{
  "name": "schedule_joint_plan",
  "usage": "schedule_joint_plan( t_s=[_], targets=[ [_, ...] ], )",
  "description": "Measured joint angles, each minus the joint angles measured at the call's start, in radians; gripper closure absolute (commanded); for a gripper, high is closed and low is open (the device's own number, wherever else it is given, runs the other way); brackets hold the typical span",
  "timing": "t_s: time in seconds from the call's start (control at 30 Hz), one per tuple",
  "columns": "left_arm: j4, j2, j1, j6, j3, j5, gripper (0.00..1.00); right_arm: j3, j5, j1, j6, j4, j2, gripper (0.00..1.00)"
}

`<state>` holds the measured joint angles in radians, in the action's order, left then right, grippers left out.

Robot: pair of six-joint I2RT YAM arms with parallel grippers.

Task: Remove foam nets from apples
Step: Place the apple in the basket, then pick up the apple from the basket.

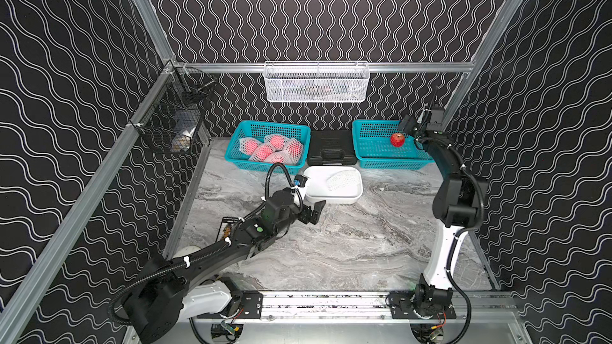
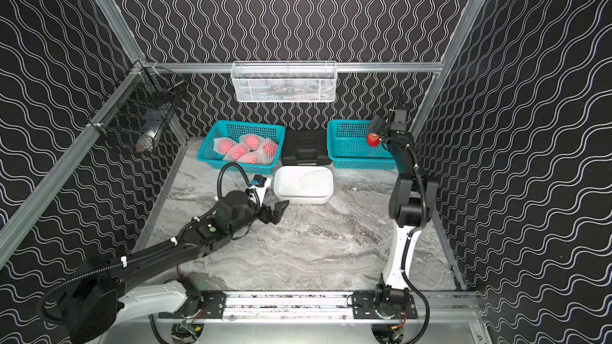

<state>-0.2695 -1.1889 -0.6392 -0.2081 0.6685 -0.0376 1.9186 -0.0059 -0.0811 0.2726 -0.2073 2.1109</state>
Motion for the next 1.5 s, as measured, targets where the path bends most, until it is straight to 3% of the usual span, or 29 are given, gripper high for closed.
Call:
schedule_joint_plan(
  t_s=[0.17, 0.27, 0.57, 0.77, 0.97, 1.13, 1.5],
  targets=[
    [0.072, -0.097, 0.153, -0.055, 0.171, 0.041, 0.01, -0.258, 0.001, 0.118, 0.001, 0.075, -0.277, 0.02],
    [0.146, -0.189, 0.175, -0.055, 0.303, 0.067, 0.01, -0.423, -0.008, 0.232, 0.006, 0.142, -0.401, 0.02],
    [0.359, -0.436, 0.33, -0.028, 0.616, 0.087, 0.09, -0.851, -0.048, 0.48, 0.088, 0.386, -0.587, 0.02],
    [0.49, -0.557, 0.436, 0.003, 0.783, 0.106, 0.13, -1.035, -0.086, 0.566, 0.1, 0.519, -0.701, 0.0],
    [0.647, -0.712, 0.532, 0.051, 0.988, 0.066, 0.09, -1.184, -0.174, 0.604, 0.058, 0.61, -0.726, 0.0],
    [0.761, -0.831, 0.576, 0.085, 1.135, 0.041, 0.08, -1.291, -0.256, 0.653, 0.045, 0.768, -0.656, 0.0],
    [0.892, -0.937, 0.581, 0.238, 1.262, 0.126, 0.05, -1.36, -0.278, 0.69, 0.05, 1.008, -0.536, 0.0]
  ],
)
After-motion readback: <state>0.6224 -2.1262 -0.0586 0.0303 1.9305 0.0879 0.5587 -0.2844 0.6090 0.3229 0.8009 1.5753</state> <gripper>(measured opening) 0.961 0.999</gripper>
